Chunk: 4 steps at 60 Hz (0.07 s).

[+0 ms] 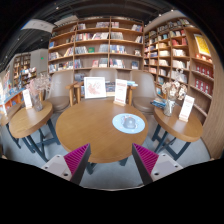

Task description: Arrange mouse

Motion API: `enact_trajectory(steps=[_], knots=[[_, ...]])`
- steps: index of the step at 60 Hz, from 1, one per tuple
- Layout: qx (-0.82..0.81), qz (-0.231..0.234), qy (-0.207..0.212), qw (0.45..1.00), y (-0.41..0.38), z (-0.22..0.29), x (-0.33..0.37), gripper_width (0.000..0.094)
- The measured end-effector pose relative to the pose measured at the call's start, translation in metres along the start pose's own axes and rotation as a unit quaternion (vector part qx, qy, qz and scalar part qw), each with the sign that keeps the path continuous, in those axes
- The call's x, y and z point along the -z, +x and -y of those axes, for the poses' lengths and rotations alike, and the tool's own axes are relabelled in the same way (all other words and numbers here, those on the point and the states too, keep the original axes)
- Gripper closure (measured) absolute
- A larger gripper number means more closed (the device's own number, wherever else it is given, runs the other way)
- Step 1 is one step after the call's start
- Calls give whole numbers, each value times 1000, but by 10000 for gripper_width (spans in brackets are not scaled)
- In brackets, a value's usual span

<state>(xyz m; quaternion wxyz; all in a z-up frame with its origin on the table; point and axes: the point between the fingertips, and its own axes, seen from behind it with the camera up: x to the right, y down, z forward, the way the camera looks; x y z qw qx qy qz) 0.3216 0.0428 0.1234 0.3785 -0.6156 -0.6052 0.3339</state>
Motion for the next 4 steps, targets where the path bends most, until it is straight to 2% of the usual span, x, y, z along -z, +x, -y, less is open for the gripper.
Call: enact_trajectory(steps=[4], knots=[[-4,3,-1,1000,-2,-1,1,85]])
